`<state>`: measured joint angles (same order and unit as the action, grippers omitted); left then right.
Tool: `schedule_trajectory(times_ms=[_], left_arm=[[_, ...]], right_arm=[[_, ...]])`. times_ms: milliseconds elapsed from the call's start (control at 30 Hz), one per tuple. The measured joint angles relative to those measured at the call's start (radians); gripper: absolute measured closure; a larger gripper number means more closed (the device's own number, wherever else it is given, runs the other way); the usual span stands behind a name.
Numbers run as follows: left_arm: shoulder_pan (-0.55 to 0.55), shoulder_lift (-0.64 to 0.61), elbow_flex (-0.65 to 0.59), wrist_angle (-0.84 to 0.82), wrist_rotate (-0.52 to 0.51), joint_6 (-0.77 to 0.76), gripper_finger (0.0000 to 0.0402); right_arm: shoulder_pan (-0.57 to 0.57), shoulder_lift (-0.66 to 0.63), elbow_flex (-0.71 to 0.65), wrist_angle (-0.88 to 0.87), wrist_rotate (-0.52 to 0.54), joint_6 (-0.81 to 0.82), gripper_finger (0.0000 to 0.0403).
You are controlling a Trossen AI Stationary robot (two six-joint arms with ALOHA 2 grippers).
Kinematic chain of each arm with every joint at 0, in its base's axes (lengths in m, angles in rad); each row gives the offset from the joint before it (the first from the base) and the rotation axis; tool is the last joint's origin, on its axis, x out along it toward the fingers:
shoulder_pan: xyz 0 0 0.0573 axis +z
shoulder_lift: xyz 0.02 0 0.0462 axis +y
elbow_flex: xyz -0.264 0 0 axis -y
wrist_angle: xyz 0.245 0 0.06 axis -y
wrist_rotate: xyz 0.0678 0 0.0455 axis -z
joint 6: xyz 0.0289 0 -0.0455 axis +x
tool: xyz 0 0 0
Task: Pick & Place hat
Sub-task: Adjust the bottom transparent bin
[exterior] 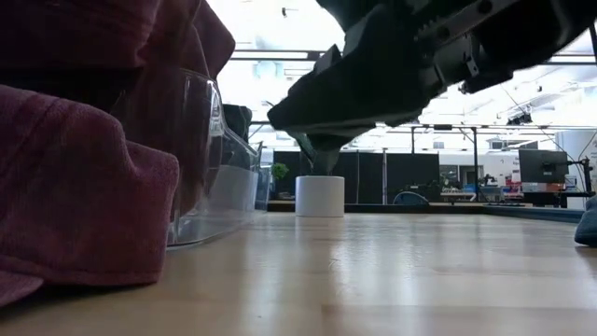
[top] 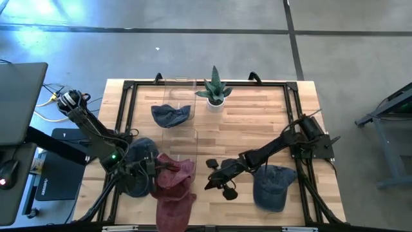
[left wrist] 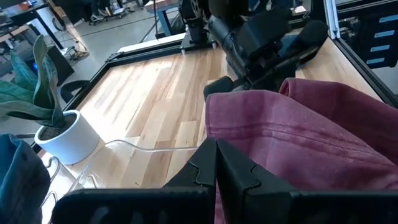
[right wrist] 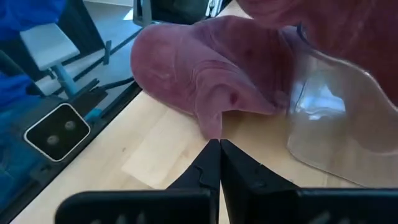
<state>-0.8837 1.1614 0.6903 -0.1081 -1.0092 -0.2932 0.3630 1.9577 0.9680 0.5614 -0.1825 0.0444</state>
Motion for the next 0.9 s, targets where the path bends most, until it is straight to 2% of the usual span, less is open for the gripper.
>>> schedule_trajectory(times_ms=[167, 333, 467, 700, 900], left_arm=[[0.0, 0.0, 0.0, 0.001, -0.007, 0.0, 0.0402], [0.0, 0.0, 0.0, 0.001, -0.007, -0.001, 0.0402], [0.0, 0.0, 0.0, 0.0, -0.006, -0.002, 0.0402], [0.0, 0.0, 0.0, 0.001, -0.001, -0.006, 0.0402], [0.0, 0.0, 0.0, 0.009, -0.004, -0.011, 0.0402]], right_arm=[[-0.001, 0.043, 0.01, 0.057, -0.015, 0.0, 0.0402], [-0.004, 0.118, 0.081, 0.058, -0.029, 0.0, 0.0402], [-0.009, 0.16, 0.128, 0.056, 0.048, -0.003, 0.0402], [-0.043, 0.159, 0.132, 0.049, 0.22, 0.07, 0.0402], [-0.072, 0.159, 0.131, 0.047, 0.315, 0.082, 0.0402]])
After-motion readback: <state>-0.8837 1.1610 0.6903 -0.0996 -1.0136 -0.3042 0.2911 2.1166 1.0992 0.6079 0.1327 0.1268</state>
